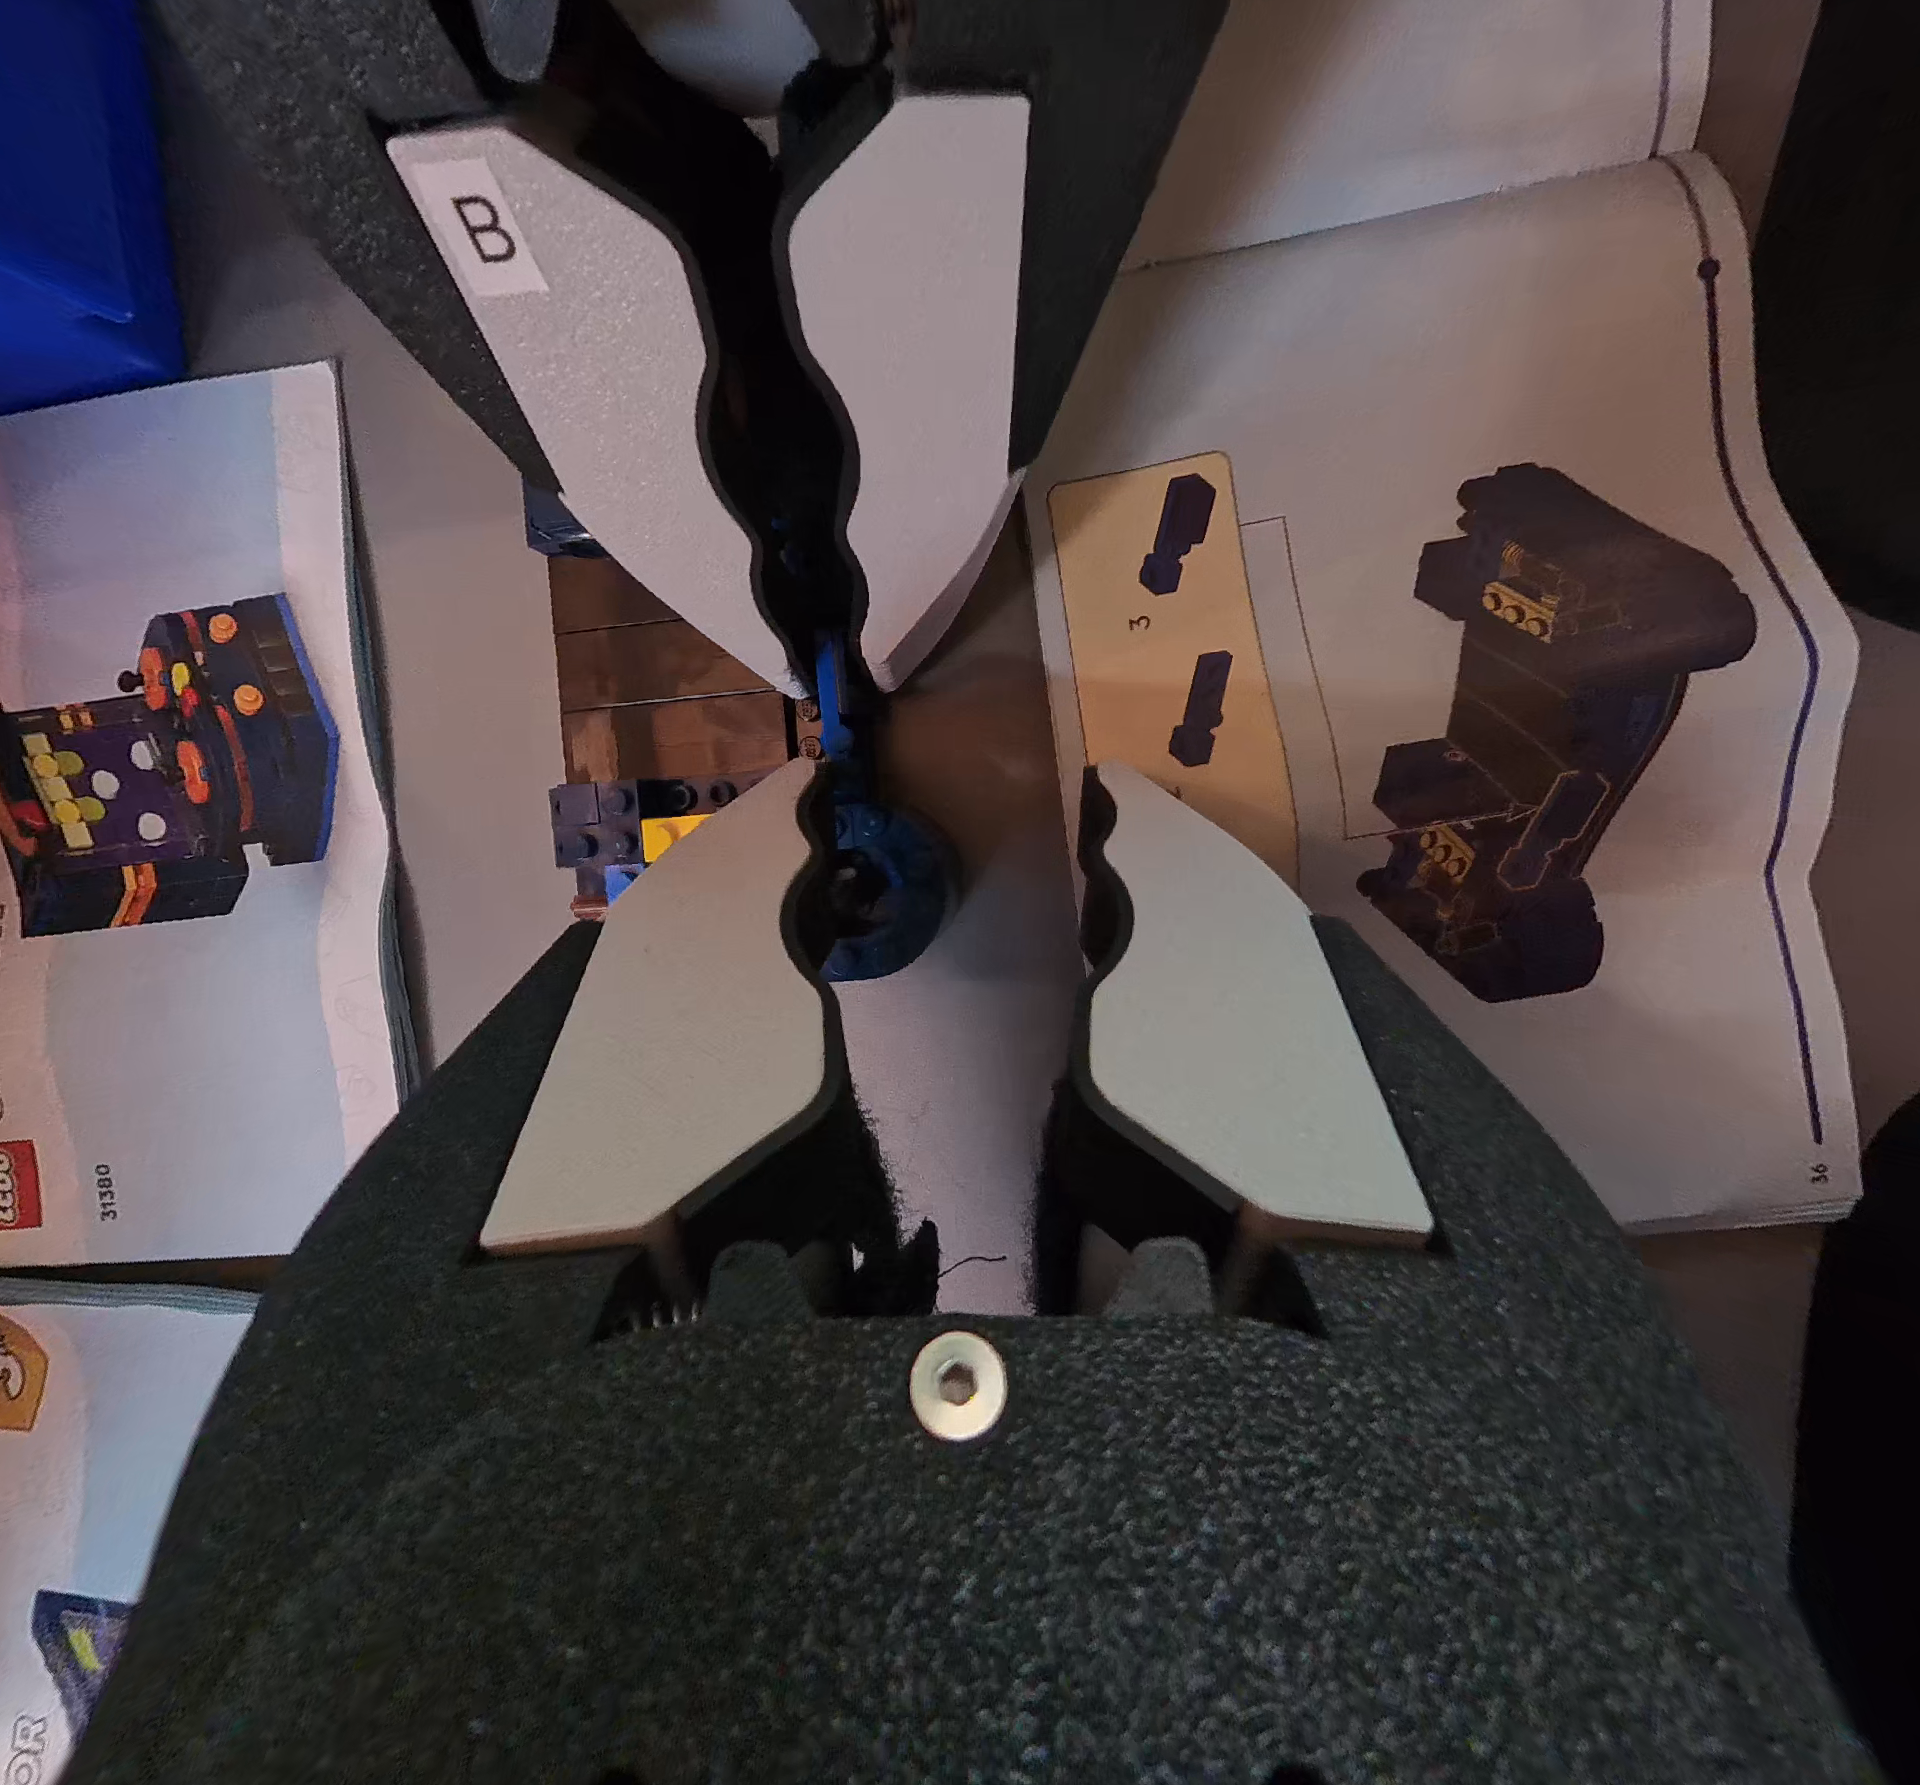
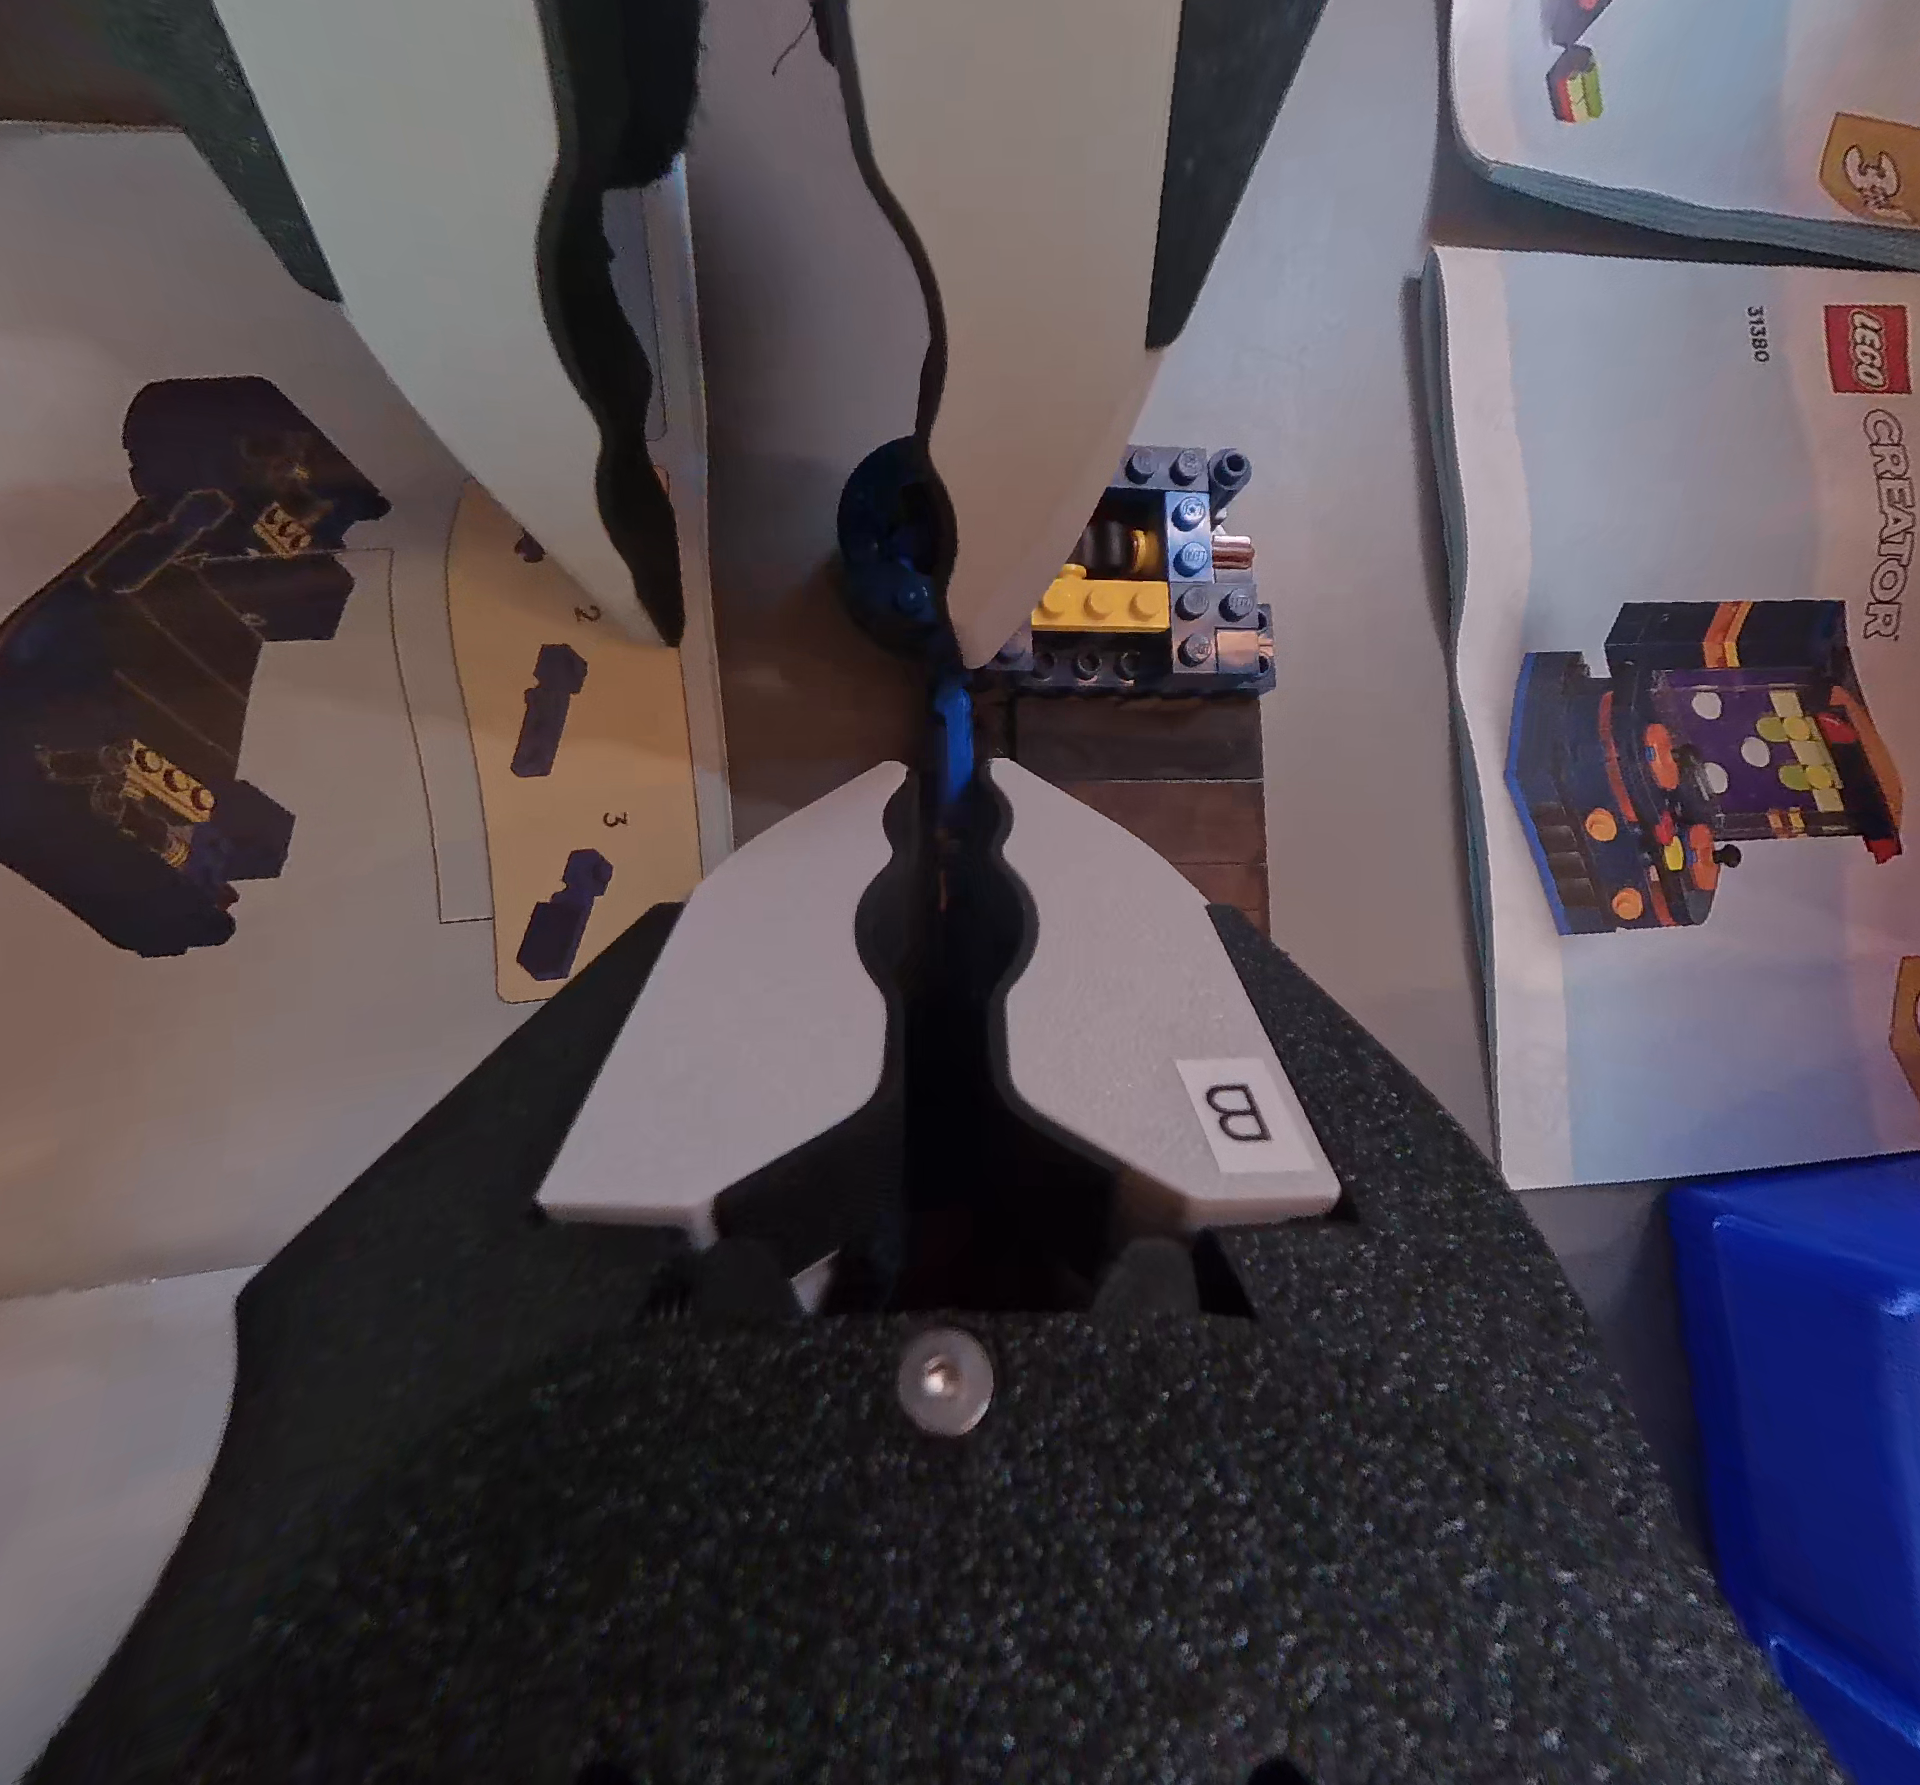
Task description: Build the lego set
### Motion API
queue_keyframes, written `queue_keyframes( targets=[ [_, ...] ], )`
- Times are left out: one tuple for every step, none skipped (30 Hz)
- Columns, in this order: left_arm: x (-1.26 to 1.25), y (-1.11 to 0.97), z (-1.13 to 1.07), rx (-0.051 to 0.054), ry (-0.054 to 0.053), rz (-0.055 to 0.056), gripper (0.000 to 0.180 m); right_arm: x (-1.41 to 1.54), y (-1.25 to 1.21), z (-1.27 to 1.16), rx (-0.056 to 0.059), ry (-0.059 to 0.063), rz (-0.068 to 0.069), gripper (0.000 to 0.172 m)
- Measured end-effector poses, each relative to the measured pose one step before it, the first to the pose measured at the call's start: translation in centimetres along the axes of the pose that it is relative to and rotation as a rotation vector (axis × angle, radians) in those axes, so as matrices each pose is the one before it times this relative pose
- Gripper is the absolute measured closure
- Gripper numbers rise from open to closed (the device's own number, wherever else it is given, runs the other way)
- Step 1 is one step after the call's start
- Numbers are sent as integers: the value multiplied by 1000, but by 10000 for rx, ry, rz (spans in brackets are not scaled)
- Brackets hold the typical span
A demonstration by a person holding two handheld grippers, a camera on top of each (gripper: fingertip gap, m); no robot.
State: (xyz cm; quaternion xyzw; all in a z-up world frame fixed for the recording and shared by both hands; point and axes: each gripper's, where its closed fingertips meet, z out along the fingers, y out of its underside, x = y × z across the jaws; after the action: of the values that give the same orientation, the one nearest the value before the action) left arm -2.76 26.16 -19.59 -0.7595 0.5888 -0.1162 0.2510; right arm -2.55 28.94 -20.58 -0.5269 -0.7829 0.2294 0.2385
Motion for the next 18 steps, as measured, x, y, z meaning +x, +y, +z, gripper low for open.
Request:
queue_keyframes(
  targets=[
    [-20, 4, -8, 44, 11, -55, 136, 18, -12, 7, 12, 8, 3, 162],
    [32, -20, -5, 44, 45, -75, 136, -12, -3, -2, 16, -12, -1, 161],
    [2, -30, -9, 50, 33, -87, 136, 1, -3, -17, 25, -5, 0, 161],
    [-8, -25, -11, 48, 30, -109, 136, -4, -17, -8, 28, -3, 0, 161],
    [-4, -25, -3, 48, 31, -82, 136, 0, -10, -12, 22, -2, -3, 161],
    [6, -20, -11, 51, 26, -50, 136, -8, -4, -1, 6, -3, -12, 161],
    [-16, -4, 0, 49, 7, -26, 136, -14, -15, -19, 11, -8, -14, 161],
    [-18, -6, -9, 43, 10, -46, 136, -13, -42, -33, 43, -11, -4, 161],
    [3, -11, -4, 33, 23, -55, 136, -14, -123, -72, 95, -24, 11, 161],
    [-22, -21, -9, 23, 7, -42, 137, -38, -178, -106, 131, -41, 22, 161],
    [-4, -3, 1, 17, 11, -14, 137, 8, -171, -153, 140, -23, 27, 161],
    [9, 1, -3, 18, 11, -7, 137, 35, -191, -169, 150, -6, 30, 161],
    [8, -15, -3, 22, 9, -35, 137, 86, -141, -167, 134, 24, 31, 161],
    [-6, -9, -6, 20, 14, -38, 137, 142, -120, -159, 124, 64, 9, 162],
    [-5, -11, -6, 19, 10, -16, 137, 172, -136, -125, 144, 97, -33, 165],
    [2, -3, -2, 27, 8, -7, 137, 124, -256, -96, 208, 106, -84, 170],
    [9, -13, 2, 40, 13, -12, 137, 10, -343, -35, 265, 50, -106, 172],
    [-11, -15, -8, 50, 18, -29, 137, -94, -323, 36, 233, -17, -69, 172]
  ],
)
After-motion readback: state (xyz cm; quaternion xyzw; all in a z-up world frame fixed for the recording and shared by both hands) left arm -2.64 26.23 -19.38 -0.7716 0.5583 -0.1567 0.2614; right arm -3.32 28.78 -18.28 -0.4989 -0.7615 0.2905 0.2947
